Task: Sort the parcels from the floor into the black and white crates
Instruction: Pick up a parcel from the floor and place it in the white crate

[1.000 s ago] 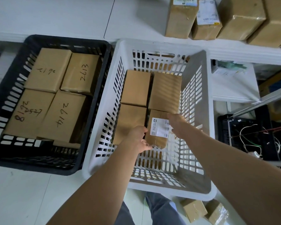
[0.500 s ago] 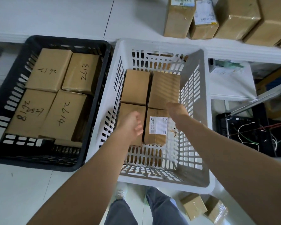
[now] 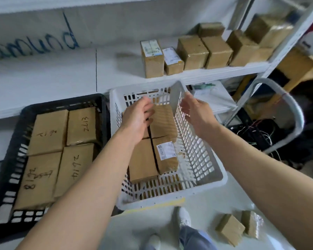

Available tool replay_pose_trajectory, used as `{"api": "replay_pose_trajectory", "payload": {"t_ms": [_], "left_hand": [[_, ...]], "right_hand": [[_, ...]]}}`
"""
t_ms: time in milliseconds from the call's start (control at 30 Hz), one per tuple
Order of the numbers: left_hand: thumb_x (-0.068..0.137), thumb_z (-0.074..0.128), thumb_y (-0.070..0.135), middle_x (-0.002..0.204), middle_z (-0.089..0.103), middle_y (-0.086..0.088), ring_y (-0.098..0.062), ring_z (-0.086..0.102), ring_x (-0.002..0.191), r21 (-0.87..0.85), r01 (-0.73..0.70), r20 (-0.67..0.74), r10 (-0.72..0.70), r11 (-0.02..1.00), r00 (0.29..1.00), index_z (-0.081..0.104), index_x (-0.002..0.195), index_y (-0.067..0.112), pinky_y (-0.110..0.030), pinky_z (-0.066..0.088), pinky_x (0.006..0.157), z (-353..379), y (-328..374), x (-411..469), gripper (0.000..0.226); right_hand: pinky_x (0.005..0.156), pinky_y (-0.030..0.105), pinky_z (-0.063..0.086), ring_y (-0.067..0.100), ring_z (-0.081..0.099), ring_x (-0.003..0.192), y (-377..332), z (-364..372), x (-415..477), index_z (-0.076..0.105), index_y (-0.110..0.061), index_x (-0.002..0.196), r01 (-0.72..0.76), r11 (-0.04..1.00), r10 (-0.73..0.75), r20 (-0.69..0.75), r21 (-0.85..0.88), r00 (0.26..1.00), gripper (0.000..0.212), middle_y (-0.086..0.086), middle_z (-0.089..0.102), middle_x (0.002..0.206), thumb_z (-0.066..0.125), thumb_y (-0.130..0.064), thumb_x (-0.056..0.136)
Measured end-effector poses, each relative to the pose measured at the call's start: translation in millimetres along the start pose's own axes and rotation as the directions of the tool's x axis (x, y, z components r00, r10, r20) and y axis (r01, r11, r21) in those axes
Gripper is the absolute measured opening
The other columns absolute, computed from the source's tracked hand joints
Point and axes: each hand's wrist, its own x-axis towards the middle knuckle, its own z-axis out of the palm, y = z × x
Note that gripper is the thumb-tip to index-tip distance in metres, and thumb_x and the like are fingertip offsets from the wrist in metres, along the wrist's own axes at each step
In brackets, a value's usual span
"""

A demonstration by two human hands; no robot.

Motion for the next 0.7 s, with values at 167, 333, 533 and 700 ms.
{"api": "replay_pose_trajectory", "payload": {"t_ms": [167, 333, 533, 700], "left_hand": [[0.097, 0.046, 0.031, 0.107, 0.066, -0.006, -0.020, 0.062, 0.099, 0.085, -0.089, 0.207, 0.070, 0.992, 0.976, 0.062, 0.100, 0.012, -0.033, 0.045, 0.081, 23.1, 13.7, -37.6, 0.025], [0.097, 0.047, 0.034, 0.105, 0.066, -0.003, -0.022, 0.061, 0.107, 0.247, -0.130, 0.467, 0.000, 0.960, 0.884, 0.062, 0.097, 0.017, -0.038, 0.044, 0.092, 81.4, -14.6, -89.1, 0.023], [0.097, 0.047, 0.033, 0.106, 0.064, -0.005, -0.021, 0.059, 0.107, 0.325, -0.106, 0.693, -0.161, 0.940, 0.702, 0.061, 0.101, 0.016, -0.036, 0.043, 0.095, 157.9, -68.3, -156.8, 0.022], [0.096, 0.047, 0.033, 0.104, 0.062, -0.005, -0.019, 0.059, 0.099, 0.421, -0.081, 0.766, -0.306, 0.903, 0.565, 0.060, 0.095, 0.017, -0.034, 0.043, 0.092, 214.4, -121.9, -219.1, 0.020]], "right_hand": [[0.096, 0.042, 0.046, 0.025, 0.061, 0.107, -13.1, -29.1, -59.7, 0.065, -0.008, 0.093, 0.068, 0.996, -0.056, -0.178, 0.064, 0.982, 0.046, 0.010, 0.068, 0.107, 0.049, -0.051, 0.091], [0.076, 0.021, 0.044, 0.008, 0.062, 0.094, -6.6, -81.3, -130.6, 0.063, -0.023, 0.085, 0.112, 0.985, -0.054, -0.385, 0.129, 0.921, 0.031, -0.005, 0.068, 0.100, 0.050, -0.051, 0.092], [0.087, 0.029, 0.047, 0.010, 0.063, 0.096, 18.0, -170.1, -220.1, 0.067, -0.020, 0.094, 0.077, 0.986, 0.038, -0.659, 0.145, 0.751, 0.037, -0.006, 0.069, 0.098, 0.050, -0.053, 0.090], [0.086, 0.028, 0.046, 0.007, 0.063, 0.094, 69.6, -239.1, -303.9, 0.068, -0.014, 0.104, 0.050, 0.975, 0.145, -0.791, 0.216, 0.594, 0.045, -0.008, 0.068, 0.098, 0.051, -0.053, 0.088]]}}
